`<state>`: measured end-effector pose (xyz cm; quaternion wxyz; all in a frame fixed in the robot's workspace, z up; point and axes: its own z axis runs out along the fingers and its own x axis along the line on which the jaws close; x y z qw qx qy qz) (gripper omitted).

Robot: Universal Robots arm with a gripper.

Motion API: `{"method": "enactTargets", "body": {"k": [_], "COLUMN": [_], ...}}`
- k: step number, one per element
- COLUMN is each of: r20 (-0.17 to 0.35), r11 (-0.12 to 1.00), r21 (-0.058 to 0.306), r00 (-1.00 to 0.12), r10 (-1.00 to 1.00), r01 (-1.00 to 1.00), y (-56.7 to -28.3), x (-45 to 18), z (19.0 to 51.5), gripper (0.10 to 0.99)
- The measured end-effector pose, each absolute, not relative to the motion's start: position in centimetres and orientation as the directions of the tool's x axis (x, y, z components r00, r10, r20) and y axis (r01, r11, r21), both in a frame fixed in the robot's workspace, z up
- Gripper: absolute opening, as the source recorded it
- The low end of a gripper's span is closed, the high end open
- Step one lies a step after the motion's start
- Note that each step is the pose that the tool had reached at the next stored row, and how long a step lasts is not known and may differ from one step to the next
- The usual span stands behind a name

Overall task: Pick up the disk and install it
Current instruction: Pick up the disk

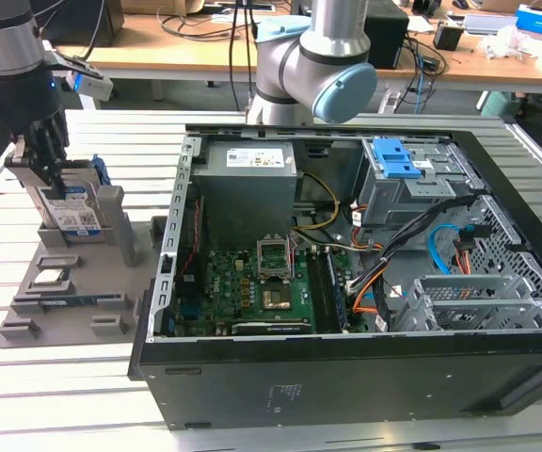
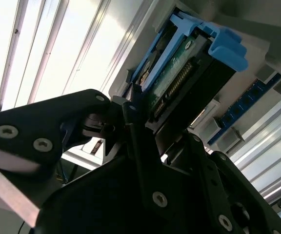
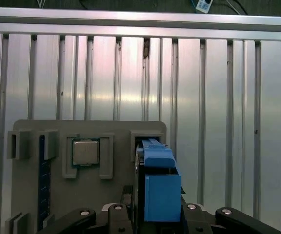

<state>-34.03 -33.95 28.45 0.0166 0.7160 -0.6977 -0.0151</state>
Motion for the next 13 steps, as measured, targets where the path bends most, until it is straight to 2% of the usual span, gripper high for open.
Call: {"method": "enactTargets", "body": {"k": [4, 6, 13], "r20": [0.001, 0.001, 0.001], "r11": [-0.026, -0.026, -0.026], "r21": [0.045, 0.045, 0.045], "r00": [0.026, 0.026, 0.026], "r10": [-1.0, -1.0, -1.0], "r01": [-0.999, -0.999, -0.999], "y": [-33.95, -33.95, -33.95], "x": [-34.03, -34.03, -34.03], "z": [28.44, 28.43, 28.42], "gripper": [0.42, 0.361, 0.361]}}
